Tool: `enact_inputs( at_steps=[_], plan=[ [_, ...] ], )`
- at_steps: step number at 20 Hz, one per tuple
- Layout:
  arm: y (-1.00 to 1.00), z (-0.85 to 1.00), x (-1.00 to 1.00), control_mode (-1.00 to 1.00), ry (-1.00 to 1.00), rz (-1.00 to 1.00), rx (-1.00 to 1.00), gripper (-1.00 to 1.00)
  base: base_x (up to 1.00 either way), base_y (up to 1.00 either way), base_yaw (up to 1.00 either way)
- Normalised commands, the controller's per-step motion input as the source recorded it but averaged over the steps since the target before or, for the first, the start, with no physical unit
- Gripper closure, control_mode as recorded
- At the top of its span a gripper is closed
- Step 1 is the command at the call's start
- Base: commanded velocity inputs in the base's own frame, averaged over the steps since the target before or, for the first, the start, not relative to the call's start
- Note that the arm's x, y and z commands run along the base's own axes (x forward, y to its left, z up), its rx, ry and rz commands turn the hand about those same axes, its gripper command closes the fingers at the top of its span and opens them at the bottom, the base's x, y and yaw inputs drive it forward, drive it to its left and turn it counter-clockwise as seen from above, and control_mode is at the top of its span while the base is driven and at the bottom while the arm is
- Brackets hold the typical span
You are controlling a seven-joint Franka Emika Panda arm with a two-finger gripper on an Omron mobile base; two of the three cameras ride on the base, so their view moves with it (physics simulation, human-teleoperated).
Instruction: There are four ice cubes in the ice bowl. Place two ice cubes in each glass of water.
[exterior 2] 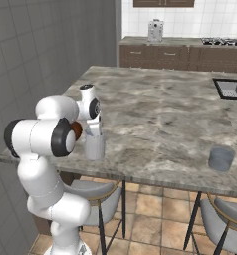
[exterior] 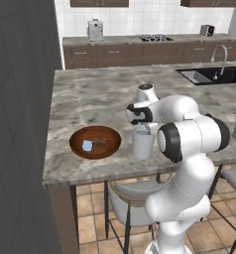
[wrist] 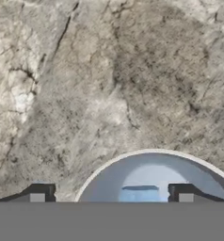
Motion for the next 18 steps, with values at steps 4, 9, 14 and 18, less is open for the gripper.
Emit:
enact_inputs(
  at_steps=[4,9,14,18],
  plan=[
    [0.0,0.0,0.0,-1.0,0.0,-0.08,0.0,-1.0,0.0,0.0,0.0],
    [0.0,0.04,-0.12,-1.0,0.0,-0.03,0.0,-1.0,0.0,0.0,0.0],
    [0.0,0.4,-0.94,-1.0,-0.13,0.18,0.01,-1.0,0.0,0.0,0.0],
    [0.0,0.38,-1.0,-1.0,-0.18,0.32,0.0,-1.0,0.0,0.0,0.0]
  ],
)
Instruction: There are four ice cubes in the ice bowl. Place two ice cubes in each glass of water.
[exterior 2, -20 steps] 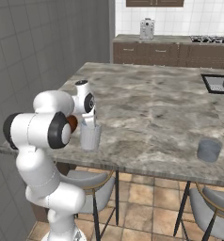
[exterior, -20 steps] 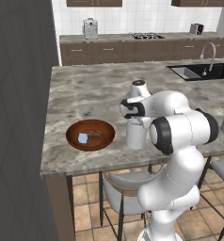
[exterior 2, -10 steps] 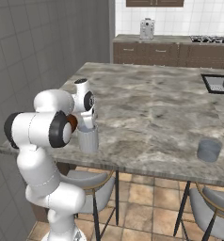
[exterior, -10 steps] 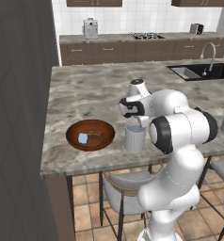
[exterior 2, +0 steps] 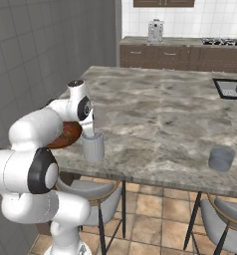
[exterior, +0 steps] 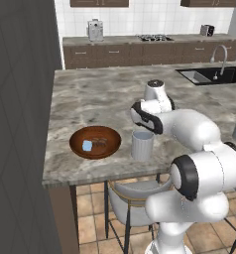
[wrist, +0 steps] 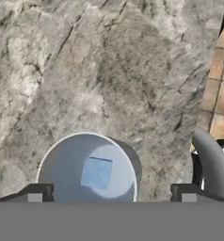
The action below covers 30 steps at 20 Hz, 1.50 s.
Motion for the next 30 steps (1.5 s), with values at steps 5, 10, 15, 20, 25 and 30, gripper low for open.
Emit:
enact_inputs(
  at_steps=[5,10,15,20,25,30],
  plan=[
    [0.0,0.39,-1.0,-1.0,-0.06,0.48,-0.01,-1.0,0.0,0.0,0.0],
    [0.14,0.61,-0.85,-1.0,0.0,0.46,-0.09,-1.0,0.0,0.0,0.0],
    [0.5,0.46,-0.37,-1.0,0.0,0.49,-0.15,-1.0,0.0,0.0,0.0],
    [0.83,0.34,-0.07,-1.0,0.16,0.51,-0.35,-1.0,0.0,0.0,0.0],
    [0.74,0.19,0.06,-1.0,0.18,0.52,-0.35,-1.0,0.0,0.0,0.0],
    [0.12,0.04,0.41,-1.0,0.19,0.55,-0.15,-1.0,0.0,0.0,0.0]
  ],
)
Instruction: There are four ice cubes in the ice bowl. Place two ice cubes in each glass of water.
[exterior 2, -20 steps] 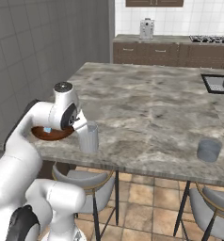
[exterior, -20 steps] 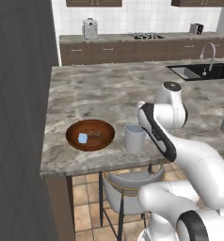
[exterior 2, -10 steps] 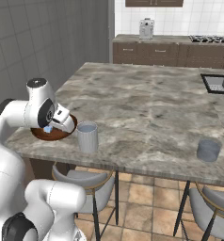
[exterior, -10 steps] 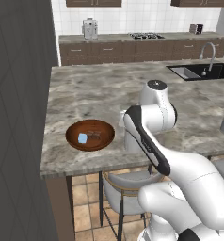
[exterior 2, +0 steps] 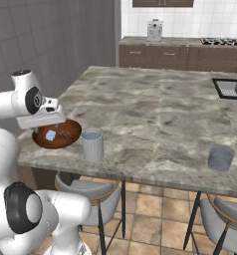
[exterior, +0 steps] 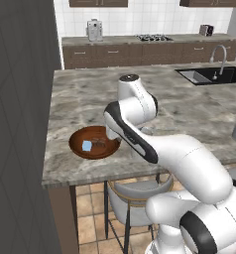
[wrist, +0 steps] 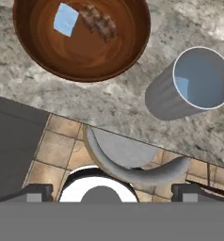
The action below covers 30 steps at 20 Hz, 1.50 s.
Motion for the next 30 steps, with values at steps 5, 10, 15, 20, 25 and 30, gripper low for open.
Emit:
enact_inputs(
  at_steps=[5,10,15,20,25,30],
  plan=[
    [0.0,-0.32,0.11,-1.0,-0.16,0.31,-0.03,-1.0,0.0,0.0,0.0],
    [0.21,-0.46,0.34,-1.0,-0.04,0.24,-0.1,-1.0,0.0,0.0,0.0],
    [0.21,-0.29,0.48,-1.0,0.05,0.25,-0.06,-1.0,0.0,0.0,0.0],
    [0.22,-0.28,0.59,-1.0,0.13,0.2,-0.09,-1.0,0.0,0.0,0.0],
    [0.22,-0.28,0.51,-1.0,0.12,0.08,-0.12,-1.0,0.0,0.0,0.0],
    [0.02,-0.25,0.43,-1.0,0.02,0.0,-0.02,-1.0,0.0,0.0,0.0]
  ],
)
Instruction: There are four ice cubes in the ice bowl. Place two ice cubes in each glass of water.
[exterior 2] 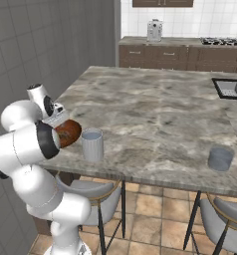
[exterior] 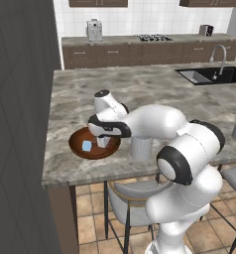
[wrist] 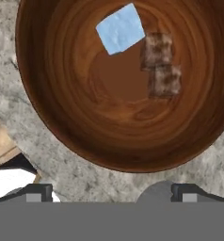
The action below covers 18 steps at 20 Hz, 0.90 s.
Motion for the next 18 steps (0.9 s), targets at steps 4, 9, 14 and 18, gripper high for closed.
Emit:
enact_inputs(
  at_steps=[4,9,14,18],
  plan=[
    [0.0,-0.48,0.33,-1.0,-0.02,0.0,0.0,-1.0,0.0,0.0,0.0],
    [0.01,-0.43,0.38,-1.0,-0.01,0.0,0.0,-1.0,0.0,0.0,0.0],
    [0.11,-0.31,0.5,-1.0,0.0,0.0,0.0,-1.0,0.0,0.0,0.0],
    [0.31,-0.24,0.45,-1.0,0.0,0.0,-0.03,-1.0,0.0,0.0,0.0]
  ],
)
